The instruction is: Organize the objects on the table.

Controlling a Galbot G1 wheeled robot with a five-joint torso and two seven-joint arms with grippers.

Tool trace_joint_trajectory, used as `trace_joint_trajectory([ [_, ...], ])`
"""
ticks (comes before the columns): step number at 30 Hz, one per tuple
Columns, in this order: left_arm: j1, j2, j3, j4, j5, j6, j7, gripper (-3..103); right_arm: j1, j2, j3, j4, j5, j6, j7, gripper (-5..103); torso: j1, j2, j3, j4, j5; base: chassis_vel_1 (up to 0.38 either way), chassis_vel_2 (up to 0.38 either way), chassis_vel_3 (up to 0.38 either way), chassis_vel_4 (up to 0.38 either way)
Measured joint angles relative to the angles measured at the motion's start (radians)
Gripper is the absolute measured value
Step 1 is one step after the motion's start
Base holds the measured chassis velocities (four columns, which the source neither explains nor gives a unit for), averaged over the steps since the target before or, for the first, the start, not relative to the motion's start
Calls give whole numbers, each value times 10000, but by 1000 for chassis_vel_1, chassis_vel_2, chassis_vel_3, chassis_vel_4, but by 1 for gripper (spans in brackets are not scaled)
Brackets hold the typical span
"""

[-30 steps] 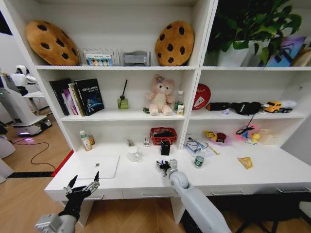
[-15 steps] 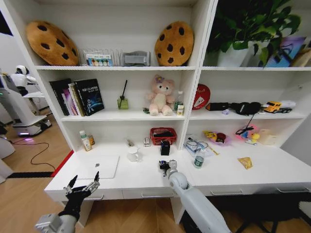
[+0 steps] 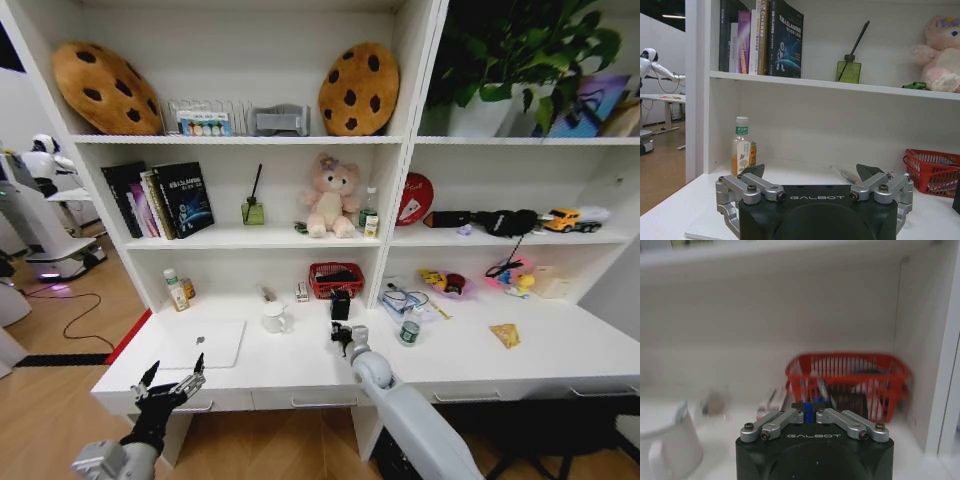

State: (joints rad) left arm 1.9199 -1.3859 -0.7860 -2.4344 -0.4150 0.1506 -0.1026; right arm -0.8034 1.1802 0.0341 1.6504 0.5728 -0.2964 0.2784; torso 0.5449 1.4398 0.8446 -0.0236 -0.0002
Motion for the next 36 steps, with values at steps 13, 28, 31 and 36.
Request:
trace_joint_trajectory([
  [13, 0, 1, 0, 0, 0, 0, 0, 100, 3087, 1179, 275, -5096, -2789, 4149, -2495, 7, 2, -1, 1, 2, 3, 0, 0, 0, 0],
  [28, 0, 0, 0, 0, 0, 0, 0, 100, 3956, 2414, 906, -8445, -3976, 5837, -3815, 5, 2, -1, 0, 2, 1, 0, 0, 0, 0],
  [31, 1, 0, 0, 0, 0, 0, 0, 100, 3831, 2434, 942, -8474, -4049, 5911, -3815, 5, 1, 0, -1, 1, 1, 0, 0, 0, 0],
  [36, 0, 0, 0, 0, 0, 0, 0, 100, 3335, 2323, 960, -8039, -4064, 6115, -3713, 5, 1, 1, -1, 2, 3, 0, 0, 0, 0],
])
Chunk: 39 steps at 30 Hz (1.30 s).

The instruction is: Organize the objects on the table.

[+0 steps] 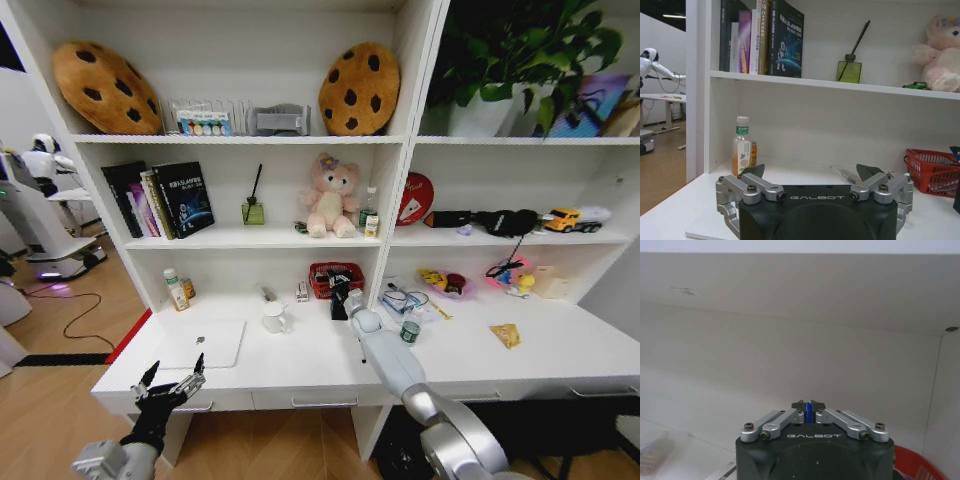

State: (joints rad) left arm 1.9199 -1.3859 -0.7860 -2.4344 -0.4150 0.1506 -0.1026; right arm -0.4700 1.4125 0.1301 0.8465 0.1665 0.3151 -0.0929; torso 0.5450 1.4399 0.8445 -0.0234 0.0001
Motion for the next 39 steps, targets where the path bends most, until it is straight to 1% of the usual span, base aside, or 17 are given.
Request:
trace_joint_trajectory([
  [2, 0, 0, 0, 0, 0, 0, -1, 100, -122, -68, -7, 197, 1, -11, 56, 3, 0, 0, 0, 0, -1, 0, 0, 0, 0],
  [5, 0, 1, 0, 0, 0, 0, 0, 100, -393, -265, -70, 732, 61, -95, 201, 10, -1, 0, 0, -1, -1, 0, 0, 0, 0],
  [8, 0, 0, 0, 0, 0, 0, 0, 100, -818, -677, -336, 1941, 523, -458, 888, 27, -1, 0, 0, 0, -1, 0, 0, 0, 0],
  [9, 0, 0, 0, 0, 0, 0, 0, 100, -818, -677, -336, 1941, 523, -458, 888, 27, -1, 0, 0, 0, -1, 0, 0, 0, 0],
  [12, 0, 0, 1, 0, 0, 0, 3, 100, -1480, -1166, -512, 3776, 1553, -1184, 1818, 43, 0, 0, 0, 1, 2, 0, 0, 0, 0],
  [13, 0, 0, 1, 0, 0, 0, 0, 100, -1796, -1385, -514, 4555, 2161, -1593, 2200, 43, 0, 0, 0, 3, 2, 0, 0, 0, 0],
  [14, 0, 0, 1, 0, 0, 0, 0, 100, -1796, -1385, -514, 4555, 2161, -1593, 2200, 43, 0, 0, 0, 3, 2, 0, 0, 0, 0],
  [17, 0, -1, -2, 0, 0, -3, -3, 100, -3535, -2704, -259, 7725, 4289, -3832, 3578, 60, -2, 0, -1, -1, 0, 0, 0, 0, 0],
  [18, 0, -1, -2, 0, 0, -3, -3, 100, -3535, -2704, -259, 7725, 4289, -3832, 3578, 60, -2, 0, -1, -1, 0, 0, 0, 0, 0],
  [21, 0, 0, 0, -1, 0, -1, -2, 100, -5145, -3724, 414, 9704, 4825, -5188, 4044, 76, -4, 2, -3, -8, -2, 0, 0, 0, 0],
  [22, 0, 0, 0, -1, 0, -1, -2, 100, -5145, -3724, 414, 9704, 4825, -5188, 4044, 76, -4, 2, -3, -8, -2, 0, 0, 0, 0],
  [23, 0, 0, 0, 0, 0, -1, 0, 100, -6074, -4012, 958, 10358, 4784, -5893, 4131, 82, -5, 2, -3, -7, 3, 0, 0, 0, 0],
  [25, 0, 0, 0, 0, 0, -1, 0, 100, -6474, -4071, 1187, 10554, 4763, -6251, 4162, 82, -5, 2, -3, -6, 1, 0, 0, 0, 0],
  [27, 0, 0, 0, 0, 0, -1, 0, 100, -6947, -4034, 1539, 10485, 4670, -7002, 4122, 93, -4, 2, -2, 0, 1, 0, 0, 0, 0],
  [30, 0, 0, 0, 0, 0, -1, 0, 100, -6852, -3946, 1554, 10180, 4898, -7425, 3785, 99, -4, 1, -1, 1, 2, 0, 0, 0, 0],
  [37, 0, 0, 0, 0, 0, 0, 0, 100, -6032, -3616, 1049, 9263, 5723, -7744, 3676, 101, -1, 0, 0, 3, -1, 0, 0, 0, 0],
  [39, 0, 0, 0, 0, 0, 0, 0, 100, -5701, -3360, 770, 8817, 5767, -7915, 3938, 93, 0, -2, 1, 2, -1, 0, 0, 0, 0],
])
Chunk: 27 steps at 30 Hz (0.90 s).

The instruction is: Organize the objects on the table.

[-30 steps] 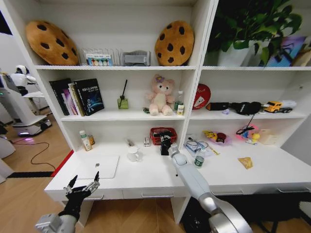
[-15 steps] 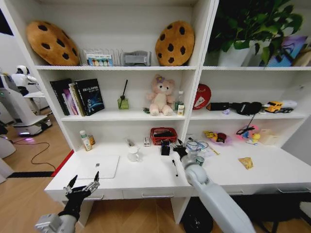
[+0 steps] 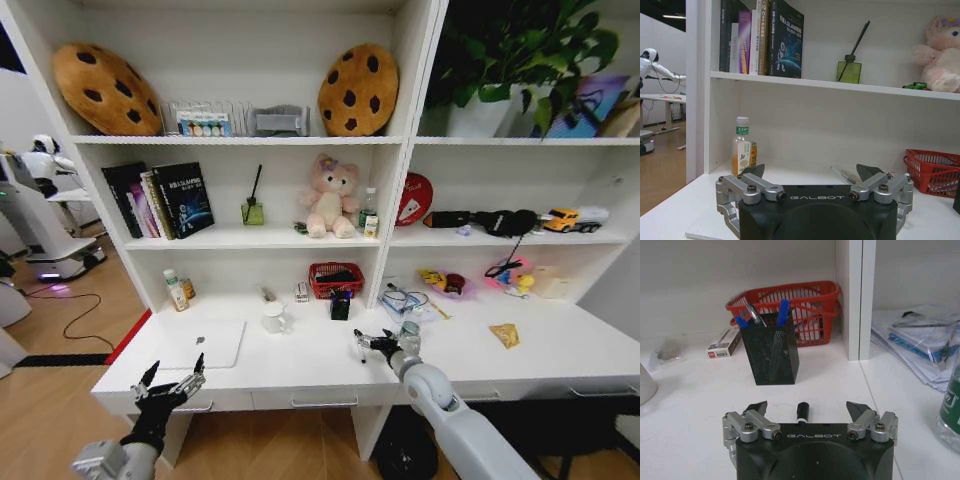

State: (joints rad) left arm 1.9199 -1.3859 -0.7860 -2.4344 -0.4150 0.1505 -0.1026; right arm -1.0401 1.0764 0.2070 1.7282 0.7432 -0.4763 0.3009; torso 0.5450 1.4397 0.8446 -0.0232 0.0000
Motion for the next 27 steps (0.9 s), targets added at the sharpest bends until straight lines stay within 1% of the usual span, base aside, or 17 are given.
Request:
trace_joint_trajectory([
  [1, 0, 0, 0, 0, 0, 0, 0, 100, 0, 0, 0, 0, 0, 0, 0, 93, 0, 0, 0, 0, 0, 0, 0, 0, 0],
  [4, 0, 0, 0, 0, 0, 0, 0, 100, 304, 311, -253, -386, 16, -140, 291, 77, -1, 1, 0, -2, 0, 0, 0, 0, 0],
  [5, 0, 0, 0, 0, 0, 0, 0, 100, 304, 311, -253, -386, 16, -140, 291, 77, -1, 1, 0, -2, 0, 0, 0, 0, 0],
  [6, 0, 0, 0, 0, 1, 0, 0, 100, 423, 384, -357, -537, 9, -142, 328, 71, -1, 0, 0, -2, -1, 0, 0, 0, 0],
  [7, 0, 0, 0, 0, 1, 0, 0, 100, 423, 384, -357, -537, 9, -142, 328, 71, -1, 0, 0, -2, -1, 0, 0, 0, 0],
  [10, 0, 0, 0, 0, 0, 0, 0, 100, 726, 493, -548, -903, -21, -107, 346, 54, 0, 0, 0, -3, -1, 0, 0, 0, 0],
  [11, 0, 0, 0, 0, 0, 0, 0, 100, 726, 493, -548, -903, -21, -107, 346, 54, 0, 0, 0, -3, -1, 0, 0, 0, 0],
  [13, 0, 0, 0, 0, 0, 0, 0, 100, 880, 521, -628, -1089, -29, -61, 345, 44, -1, 0, 0, -2, -1, 0, 0, 0, 0],
  [19, 0, 0, 0, 0, 0, 0, 0, 100, 1026, 530, -722, -1303, -31, -27, 344, 41, 0, 0, 0, -3, 0, 0, 0, 0, 0],
  [20, 0, 0, 0, 0, 0, 0, 0, 100, 1026, 532, -724, -1325, -36, -27, 344, 39, 0, 0, 0, -3, 0, 0, 0, 0, 0],
  [21, 0, 0, 0, 0, 0, 0, 0, 100, 1024, 536, -724, -1352, -44, -25, 337, 44, -1, 0, 0, -3, -1, 0, 0, 0, 0],
  [23, 0, 0, 0, 0, 0, 0, 0, 100, 1023, 549, -725, -1397, -50, -10, 313, 44, 0, 0, -1, -3, 0, 0, 0, 0, 0],
  [24, 0, 0, 0, 0, 0, 0, 0, 100, 1025, 571, -725, -1471, -66, 44, 281, 48, 0, 1, -1, -3, 0, 0, 0, 0, 0],
  [27, 0, 0, 0, 0, 0, 0, 0, 100, 1070, 645, -725, -1641, -88, 96, 206, 50, 0, 0, 0, -3, 0, 0, 0, 0, 0],
])
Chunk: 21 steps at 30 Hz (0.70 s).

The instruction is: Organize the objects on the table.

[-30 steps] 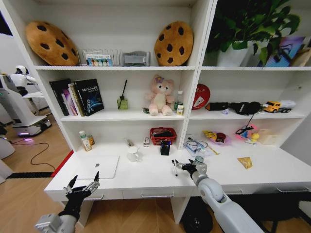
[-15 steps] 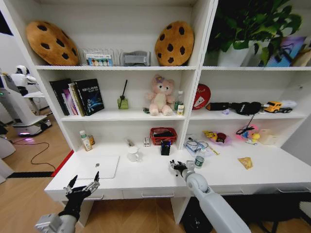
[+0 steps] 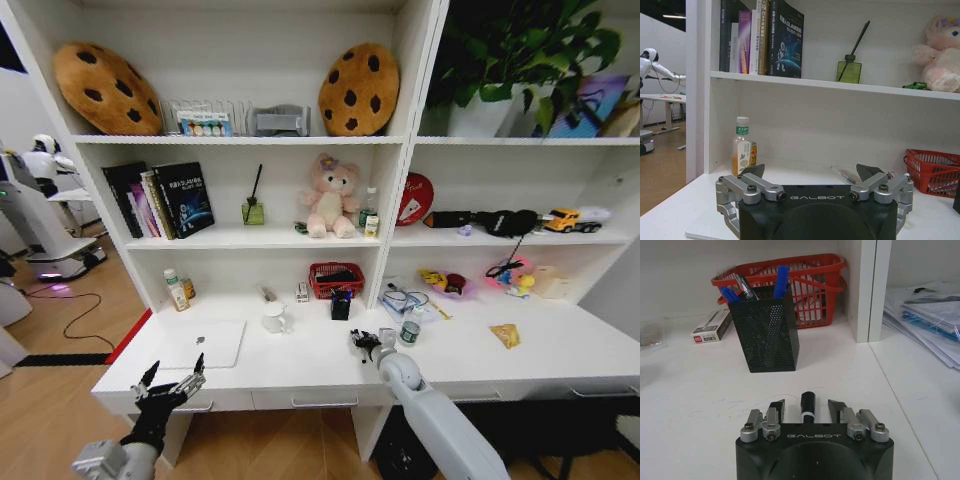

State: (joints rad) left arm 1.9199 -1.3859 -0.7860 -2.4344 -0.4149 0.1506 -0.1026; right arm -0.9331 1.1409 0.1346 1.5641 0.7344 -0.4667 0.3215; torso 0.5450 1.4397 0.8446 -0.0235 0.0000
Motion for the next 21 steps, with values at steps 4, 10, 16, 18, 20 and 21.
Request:
trace_joint_trajectory([
  [4, 0, 0, 0, 0, 0, 0, 0, 100, 125, 128, -27, -254, -63, 71, -109, 51, 0, 1, -1, 0, -1, 0, 0, 0, 0],
  [10, 0, 0, 0, 0, 0, -1, 0, 100, 295, 225, -97, -510, -110, 105, -138, 37, -1, 1, -1, 0, -2, 0, 0, 0, 0],
  [16, 0, 0, 0, 0, 0, -1, 0, 100, 360, 194, -154, -577, -168, 134, -136, 19, -1, 1, -1, 1, 1, 0, 0, 0, 0],
  [18, 0, 0, 0, 0, 0, 0, 0, 100, 393, 90, -160, -496, -333, 280, -170, 12, 0, 0, 1, 0, 4, 0, 0, 0, 0],
  [20, 0, 0, 0, 0, 0, 0, 0, 100, 416, 27, -150, -368, -413, 346, -176, 12, 0, -1, 1, 0, 4, 0, 0, 0, 0],
  [21, 0, 0, 0, 0, 0, 0, 0, 100, 455, -92, -113, -91, -525, 436, -176, 12, 0, 0, 0, 0, 3, 0, 0, 0, 0],
])
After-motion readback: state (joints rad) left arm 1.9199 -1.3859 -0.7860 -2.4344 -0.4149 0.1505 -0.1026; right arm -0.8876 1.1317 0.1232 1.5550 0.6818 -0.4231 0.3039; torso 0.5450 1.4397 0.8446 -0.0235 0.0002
